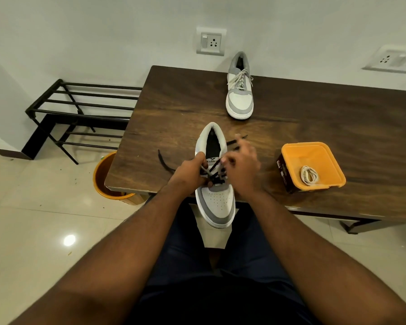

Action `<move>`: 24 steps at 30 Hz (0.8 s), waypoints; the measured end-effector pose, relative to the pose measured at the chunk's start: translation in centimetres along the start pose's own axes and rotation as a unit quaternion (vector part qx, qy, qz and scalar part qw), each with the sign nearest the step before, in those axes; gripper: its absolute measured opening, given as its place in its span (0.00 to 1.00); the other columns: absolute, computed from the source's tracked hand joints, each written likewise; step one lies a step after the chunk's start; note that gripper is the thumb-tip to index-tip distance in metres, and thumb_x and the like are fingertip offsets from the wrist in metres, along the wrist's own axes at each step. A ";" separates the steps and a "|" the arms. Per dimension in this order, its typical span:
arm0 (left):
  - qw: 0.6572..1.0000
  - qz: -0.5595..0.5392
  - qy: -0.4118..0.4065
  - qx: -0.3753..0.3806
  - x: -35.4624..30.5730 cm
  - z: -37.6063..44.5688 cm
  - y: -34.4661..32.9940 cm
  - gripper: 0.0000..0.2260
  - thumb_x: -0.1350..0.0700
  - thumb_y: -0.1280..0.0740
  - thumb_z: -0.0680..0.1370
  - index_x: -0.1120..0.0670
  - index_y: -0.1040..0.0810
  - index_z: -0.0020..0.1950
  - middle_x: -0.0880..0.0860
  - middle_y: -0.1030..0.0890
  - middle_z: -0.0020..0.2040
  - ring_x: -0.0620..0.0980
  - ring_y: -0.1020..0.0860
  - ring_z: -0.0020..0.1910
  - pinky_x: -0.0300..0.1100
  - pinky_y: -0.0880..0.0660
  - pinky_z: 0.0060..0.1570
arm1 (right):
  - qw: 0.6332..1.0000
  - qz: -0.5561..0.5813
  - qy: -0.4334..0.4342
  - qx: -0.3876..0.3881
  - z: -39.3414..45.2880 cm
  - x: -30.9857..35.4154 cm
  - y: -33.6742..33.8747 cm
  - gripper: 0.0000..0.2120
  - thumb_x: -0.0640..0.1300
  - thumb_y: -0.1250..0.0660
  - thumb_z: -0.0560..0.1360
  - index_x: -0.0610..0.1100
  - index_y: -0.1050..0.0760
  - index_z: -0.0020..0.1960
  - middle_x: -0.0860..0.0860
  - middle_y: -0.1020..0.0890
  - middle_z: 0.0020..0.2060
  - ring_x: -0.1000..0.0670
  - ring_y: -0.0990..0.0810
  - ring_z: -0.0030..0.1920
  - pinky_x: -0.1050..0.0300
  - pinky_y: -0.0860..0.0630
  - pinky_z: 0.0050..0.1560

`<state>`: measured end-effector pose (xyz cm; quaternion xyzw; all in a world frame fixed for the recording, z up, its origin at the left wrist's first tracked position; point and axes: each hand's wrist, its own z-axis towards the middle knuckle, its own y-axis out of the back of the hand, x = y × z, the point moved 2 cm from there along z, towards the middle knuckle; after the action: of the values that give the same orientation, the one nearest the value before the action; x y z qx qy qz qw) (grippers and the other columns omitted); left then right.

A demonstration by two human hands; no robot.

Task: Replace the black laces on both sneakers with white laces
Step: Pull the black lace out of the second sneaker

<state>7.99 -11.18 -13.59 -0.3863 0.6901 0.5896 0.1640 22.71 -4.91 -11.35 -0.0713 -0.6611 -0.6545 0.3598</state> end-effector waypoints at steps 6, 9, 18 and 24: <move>1.000 -0.005 0.002 0.005 0.2 0.1 -0.1 0.20 0.58 0.23 0.69 0.49 0.32 0.50 0.54 0.21 0.49 0.53 0.21 0.46 0.50 0.21 0.48 | 0.943 0.209 -0.161 -0.204 0.5 -2.1 3.9 0.06 0.42 0.34 0.77 0.47 0.21 0.53 0.48 0.35 0.73 0.44 0.36 0.70 0.42 0.35 0.69; 1.000 -0.008 0.003 0.002 0.1 0.0 0.0 0.20 0.57 0.23 0.69 0.50 0.32 0.50 0.54 0.21 0.50 0.53 0.21 0.47 0.51 0.21 0.48 | 0.995 0.039 -0.005 -0.086 0.0 -0.1 2.8 0.10 0.45 0.33 0.76 0.51 0.20 0.57 0.50 0.38 0.75 0.43 0.42 0.74 0.44 0.40 0.69; 1.000 0.005 -0.007 -0.001 -0.1 -0.3 0.2 0.21 0.57 0.23 0.69 0.50 0.33 0.51 0.52 0.22 0.49 0.53 0.21 0.47 0.46 0.23 0.47 | 0.987 -0.108 0.062 0.098 -0.1 1.1 -0.8 0.08 0.48 0.37 0.79 0.50 0.19 0.51 0.51 0.44 0.78 0.42 0.50 0.77 0.39 0.45 0.70; 1.000 -0.021 0.000 -0.002 0.4 -0.1 -0.1 0.19 0.59 0.23 0.70 0.50 0.32 0.49 0.53 0.22 0.49 0.51 0.22 0.46 0.43 0.25 0.44 | 0.961 0.167 -0.113 -0.190 2.2 -0.6 4.1 0.03 0.42 0.36 0.78 0.46 0.23 0.48 0.48 0.36 0.74 0.44 0.34 0.70 0.46 0.39 0.69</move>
<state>7.83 -11.39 -13.86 -0.4011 0.6809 0.5871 0.1755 24.61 -2.14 -8.05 -0.3213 -0.5395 -0.6864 0.3668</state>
